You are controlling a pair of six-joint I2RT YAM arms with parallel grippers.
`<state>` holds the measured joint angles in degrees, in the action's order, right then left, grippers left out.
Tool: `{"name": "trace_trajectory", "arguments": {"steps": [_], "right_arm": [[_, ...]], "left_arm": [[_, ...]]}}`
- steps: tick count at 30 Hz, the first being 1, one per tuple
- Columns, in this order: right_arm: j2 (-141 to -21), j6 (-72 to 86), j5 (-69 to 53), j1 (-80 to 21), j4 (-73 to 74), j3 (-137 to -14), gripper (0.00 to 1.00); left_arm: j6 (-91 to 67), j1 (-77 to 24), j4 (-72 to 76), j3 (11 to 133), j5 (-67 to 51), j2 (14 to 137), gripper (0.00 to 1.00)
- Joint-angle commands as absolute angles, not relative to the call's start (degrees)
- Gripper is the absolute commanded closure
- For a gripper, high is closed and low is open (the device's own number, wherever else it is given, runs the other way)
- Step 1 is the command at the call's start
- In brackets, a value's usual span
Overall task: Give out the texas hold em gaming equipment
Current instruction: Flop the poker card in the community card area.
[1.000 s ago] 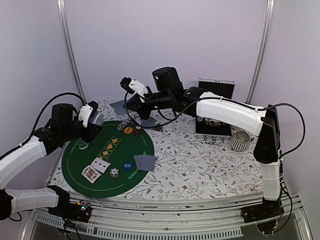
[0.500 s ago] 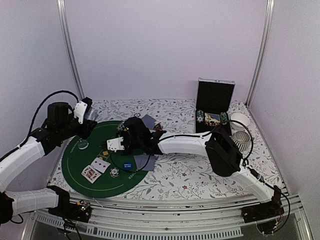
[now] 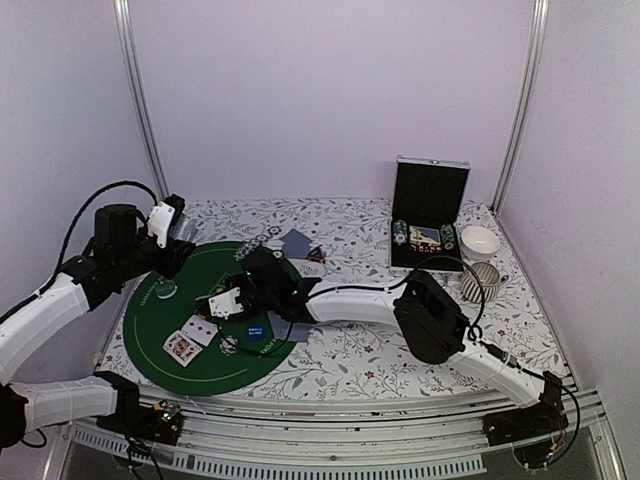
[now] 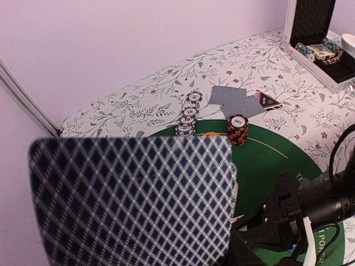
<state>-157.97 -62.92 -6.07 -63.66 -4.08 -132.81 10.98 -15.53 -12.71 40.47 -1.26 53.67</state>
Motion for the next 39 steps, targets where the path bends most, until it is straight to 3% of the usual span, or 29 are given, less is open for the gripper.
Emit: {"name": "trace_trajectory", "arguments": {"steps": [1, 6, 10, 22, 30, 39], "right_arm": [[-160.7, -63.9, -5.4, -64.5, -5.2, -134.8, 0.95], [-160.0, -63.8, -6.0, -64.9, -4.9, -134.9, 0.77], [-158.7, -64.9, -6.1, -65.1, -4.1, -134.2, 0.69], [-152.9, -66.2, -4.5, -65.2, -3.9, -129.7, 0.32], [-147.7, -60.8, -8.7, -65.2, -2.9, -126.8, 0.23], [-141.2, -58.7, -11.8, -65.2, -1.9, -122.2, 0.21]], "left_arm": [[10.7, -14.8, -11.0, 41.5, -2.3, 53.2, 0.58], [10.7, -14.7, -11.0, 41.5, -2.5, 53.1, 0.58], [10.7, -14.7, -11.0, 41.5, -2.7, 53.1, 0.58], [10.7, -14.6, -11.0, 41.4, -3.5, 53.0, 0.58], [10.8, -14.6, -11.0, 41.3, -4.0, 53.1, 0.58], [10.7, -14.6, -11.0, 41.3, -4.6, 53.2, 0.58]]}}
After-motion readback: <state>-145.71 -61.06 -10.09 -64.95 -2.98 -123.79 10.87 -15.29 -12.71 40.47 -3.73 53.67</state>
